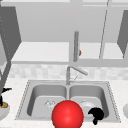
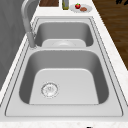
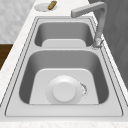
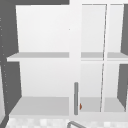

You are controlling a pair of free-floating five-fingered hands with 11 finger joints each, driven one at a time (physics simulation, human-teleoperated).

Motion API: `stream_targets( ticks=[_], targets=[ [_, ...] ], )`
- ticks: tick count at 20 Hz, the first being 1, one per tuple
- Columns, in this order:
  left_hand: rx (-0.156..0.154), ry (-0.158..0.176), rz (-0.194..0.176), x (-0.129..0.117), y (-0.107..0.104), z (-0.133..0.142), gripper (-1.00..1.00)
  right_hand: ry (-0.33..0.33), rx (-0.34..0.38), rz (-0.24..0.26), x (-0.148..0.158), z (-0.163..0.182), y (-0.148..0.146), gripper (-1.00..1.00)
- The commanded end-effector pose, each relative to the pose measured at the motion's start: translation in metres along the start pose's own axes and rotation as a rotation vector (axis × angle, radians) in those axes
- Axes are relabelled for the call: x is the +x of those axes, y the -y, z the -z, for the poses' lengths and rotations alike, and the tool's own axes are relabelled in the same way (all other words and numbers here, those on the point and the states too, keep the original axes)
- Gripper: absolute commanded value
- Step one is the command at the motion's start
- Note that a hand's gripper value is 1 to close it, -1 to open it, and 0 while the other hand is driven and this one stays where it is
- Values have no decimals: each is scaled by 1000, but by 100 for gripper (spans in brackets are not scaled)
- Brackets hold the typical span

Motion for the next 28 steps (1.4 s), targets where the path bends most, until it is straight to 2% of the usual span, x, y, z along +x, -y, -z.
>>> stream_targets(
  ticks=[1, 9, 12, 15, 28],
  targets=[
    [-30, -29, -18, -4, 4, 20, -100, 0, 0, 0, 0, 0, 0, 0],
    [-47, -36, -23, -14, 6, 64, -100, 0, 0, 0, 0, 0, 0, 0],
    [-48, -46, -26, -19, 12, 78, -100, 0, 0, 0, 0, 0, 0, 0],
    [-35, -57, -23, -29, 18, 89, -100, 0, 0, 0, 0, 0, 0, 0],
    [-48, -79, -22, -65, 43, 137, -100, 0, 0, 0, 0, 0, 0, 0]
  ],
)
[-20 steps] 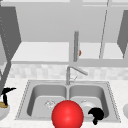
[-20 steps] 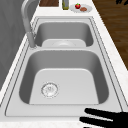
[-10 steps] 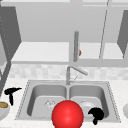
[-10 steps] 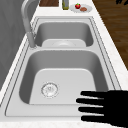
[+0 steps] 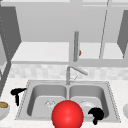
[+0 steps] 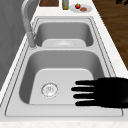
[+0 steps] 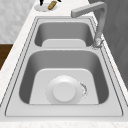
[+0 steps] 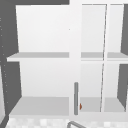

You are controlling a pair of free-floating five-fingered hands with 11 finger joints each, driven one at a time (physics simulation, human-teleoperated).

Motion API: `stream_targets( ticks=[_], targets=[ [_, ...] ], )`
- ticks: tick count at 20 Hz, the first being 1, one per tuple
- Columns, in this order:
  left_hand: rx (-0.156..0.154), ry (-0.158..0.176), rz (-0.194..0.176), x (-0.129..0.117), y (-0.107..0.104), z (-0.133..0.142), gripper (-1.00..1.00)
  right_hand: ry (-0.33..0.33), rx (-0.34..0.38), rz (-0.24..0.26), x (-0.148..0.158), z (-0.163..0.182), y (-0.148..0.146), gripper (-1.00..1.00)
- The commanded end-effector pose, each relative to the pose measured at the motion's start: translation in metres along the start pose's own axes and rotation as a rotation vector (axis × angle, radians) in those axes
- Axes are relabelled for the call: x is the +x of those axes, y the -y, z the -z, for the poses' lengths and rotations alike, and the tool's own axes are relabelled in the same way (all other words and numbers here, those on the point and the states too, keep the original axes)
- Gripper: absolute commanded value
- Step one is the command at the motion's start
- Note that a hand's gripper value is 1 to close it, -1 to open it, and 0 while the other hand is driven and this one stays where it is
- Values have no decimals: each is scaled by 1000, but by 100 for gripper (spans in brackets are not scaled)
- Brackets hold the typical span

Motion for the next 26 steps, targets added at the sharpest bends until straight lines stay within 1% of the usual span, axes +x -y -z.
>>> stream_targets(
  ticks=[1, 3, 6, 8, 10, 12, 15, 21, 22, 24, 25, 26],
  targets=[
    [-10, -50, -8, -8, 8, 14, -100, 0, 0, 0, 0, 0, 0, 0],
    [5, -67, 2, -11, 14, 17, -100, 0, 0, 0, 0, 0, 0, 0],
    [19, -87, 9, -8, 30, 23, -100, 0, 0, 0, 0, 0, 0, 0],
    [17, -86, 10, -6, 38, 29, -100, 0, 0, 0, 0, 0, 0, 0],
    [17, -87, 22, -2, 45, 35, -100, 0, 0, 0, 0, 0, 0, 0],
    [22, -91, 26, 4, 48, 41, -100, 0, 0, 0, 0, 0, 0, 0],
    [19, -94, 26, 11, 57, 51, -100, 0, 0, 0, 0, 0, 0, 0],
    [4, -99, 24, 26, 70, 68, -100, 0, 0, 0, 0, 0, 0, 0],
    [0, -97, 23, 25, 70, 71, -100, 0, 0, 0, 0, 0, 0, 0],
    [0, -97, 23, 19, 69, 76, -100, 0, 0, 0, 0, 0, 0, 0],
    [-7, -90, 20, 18, 72, 80, -100, 0, 0, 0, 0, 0, 0, 0],
    [-24, -84, 11, 14, 74, 84, -100, 0, 0, 0, 0, 0, 0, 0]
  ],
)
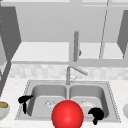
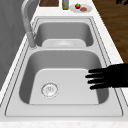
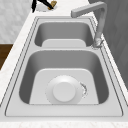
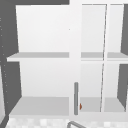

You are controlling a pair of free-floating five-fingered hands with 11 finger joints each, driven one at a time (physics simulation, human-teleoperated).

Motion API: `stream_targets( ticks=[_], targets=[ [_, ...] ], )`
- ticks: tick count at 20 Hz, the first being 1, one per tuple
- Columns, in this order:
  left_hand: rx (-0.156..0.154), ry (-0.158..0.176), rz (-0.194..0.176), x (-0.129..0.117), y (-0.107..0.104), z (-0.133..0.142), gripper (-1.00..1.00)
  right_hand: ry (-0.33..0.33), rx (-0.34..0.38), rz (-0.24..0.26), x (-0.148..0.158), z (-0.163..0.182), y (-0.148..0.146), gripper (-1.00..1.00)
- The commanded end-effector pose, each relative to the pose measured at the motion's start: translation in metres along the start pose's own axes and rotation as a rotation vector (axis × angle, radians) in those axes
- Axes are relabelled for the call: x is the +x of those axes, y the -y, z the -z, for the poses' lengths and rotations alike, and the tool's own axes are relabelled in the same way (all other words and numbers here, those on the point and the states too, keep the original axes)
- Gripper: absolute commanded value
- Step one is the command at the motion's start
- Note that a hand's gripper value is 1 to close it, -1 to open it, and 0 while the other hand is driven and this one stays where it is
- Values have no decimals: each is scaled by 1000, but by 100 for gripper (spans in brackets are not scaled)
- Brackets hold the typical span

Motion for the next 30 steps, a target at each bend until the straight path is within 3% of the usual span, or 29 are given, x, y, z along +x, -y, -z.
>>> stream_targets(
  ticks=[1, 7, 12, 15, 21, 25, 30],
  targets=[
    [-7, -51, 5, -7, 6, 14, -100, 0, 0, 0, 0, 0, 0, 0],
    [-23, -60, 3, -18, 14, 35, -100, 0, 0, 0, 0, 0, 0, 0],
    [-15, -75, -18, -27, 29, 50, -100, 0, 0, 0, 0, 0, 0, 0],
    [-10, -93, -6, -25, 39, 57, -100, 0, 0, 0, 0, 0, 0, 0],
    [-13, -97, 14, -3, 54, 78, -100, 0, 0, 0, 0, 0, 0, 0],
    [-4, -94, 30, 15, 51, 93, -100, 0, 0, 0, 0, 0, 0, 0],
    [-16, -94, 33, 38, 52, 112, -100, 0, 0, 0, 0, 0, 0, 0]
  ],
)
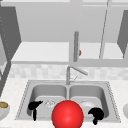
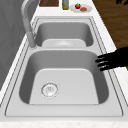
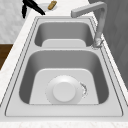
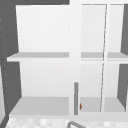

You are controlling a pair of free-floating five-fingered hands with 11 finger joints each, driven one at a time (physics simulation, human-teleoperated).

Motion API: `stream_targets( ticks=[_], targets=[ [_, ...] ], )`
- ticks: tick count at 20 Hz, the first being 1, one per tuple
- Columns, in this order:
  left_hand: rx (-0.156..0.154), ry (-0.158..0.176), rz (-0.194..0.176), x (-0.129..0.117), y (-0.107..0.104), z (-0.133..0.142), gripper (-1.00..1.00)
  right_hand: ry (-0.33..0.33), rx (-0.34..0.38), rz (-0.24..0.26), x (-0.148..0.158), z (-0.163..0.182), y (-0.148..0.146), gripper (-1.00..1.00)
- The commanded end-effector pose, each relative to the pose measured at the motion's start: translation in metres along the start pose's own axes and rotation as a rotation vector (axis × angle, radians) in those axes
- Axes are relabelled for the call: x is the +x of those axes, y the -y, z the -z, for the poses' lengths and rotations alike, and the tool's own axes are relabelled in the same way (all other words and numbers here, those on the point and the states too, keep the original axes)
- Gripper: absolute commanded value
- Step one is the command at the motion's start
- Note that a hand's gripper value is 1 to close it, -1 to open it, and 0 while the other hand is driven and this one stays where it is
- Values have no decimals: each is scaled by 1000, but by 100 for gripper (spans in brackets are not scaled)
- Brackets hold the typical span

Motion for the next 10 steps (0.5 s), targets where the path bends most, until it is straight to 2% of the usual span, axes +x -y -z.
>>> stream_targets(
  ticks=[1, 5, 7, 10],
  targets=[
    [14, -57, 32, 16, 1, 15, -100, 0, 0, 0, 0, 0, 0, 0],
    [6, -64, 35, 31, 2, 30, -100, 0, 0, 0, 0, 0, 0, 0],
    [4, -64, 24, 41, 5, 37, -100, 0, 0, 0, 0, 0, 0, 0],
    [6, -51, 35, 51, 6, 43, -100, 0, 0, 0, 0, 0, 0, 0]
  ],
)
